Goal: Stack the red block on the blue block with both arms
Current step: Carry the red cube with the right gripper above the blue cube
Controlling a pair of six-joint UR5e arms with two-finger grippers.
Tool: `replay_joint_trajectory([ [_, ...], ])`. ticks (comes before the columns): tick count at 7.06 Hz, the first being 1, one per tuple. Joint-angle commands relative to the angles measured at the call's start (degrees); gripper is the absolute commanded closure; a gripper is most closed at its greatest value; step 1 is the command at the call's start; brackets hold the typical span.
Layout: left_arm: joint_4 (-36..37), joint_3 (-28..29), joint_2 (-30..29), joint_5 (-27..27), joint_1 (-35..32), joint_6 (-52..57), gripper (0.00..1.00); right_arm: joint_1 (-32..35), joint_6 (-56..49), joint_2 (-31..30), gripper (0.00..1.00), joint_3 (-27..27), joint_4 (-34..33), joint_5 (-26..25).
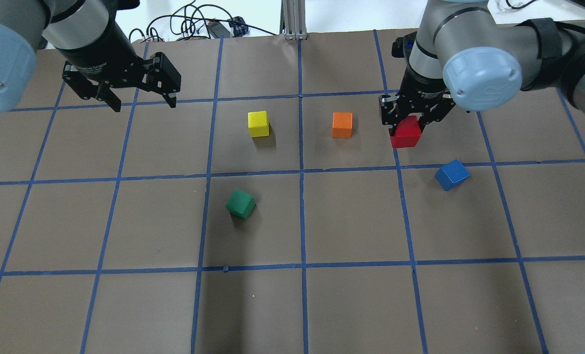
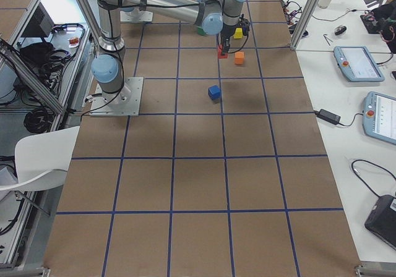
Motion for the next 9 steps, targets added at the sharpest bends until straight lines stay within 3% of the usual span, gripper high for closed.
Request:
replay_joint_trajectory([
  [1,0.0,0.0,0.0,-0.1,0.0,0.0,0.0,-2.0,-6.8,-0.7,1.0,3.7,-1.1,-4.7],
  [4,0.0,0.0,0.0,-0.1,0.0,0.0,0.0,-10.2,-20.7,-0.8,1.0,9.9,-8.5,-3.8],
  [9,0.0,0.0,-0.1,-0.2,0.0,0.0,0.0,-11.4,-22.6,-0.2,1.0,11.2,-10.5,-3.3],
])
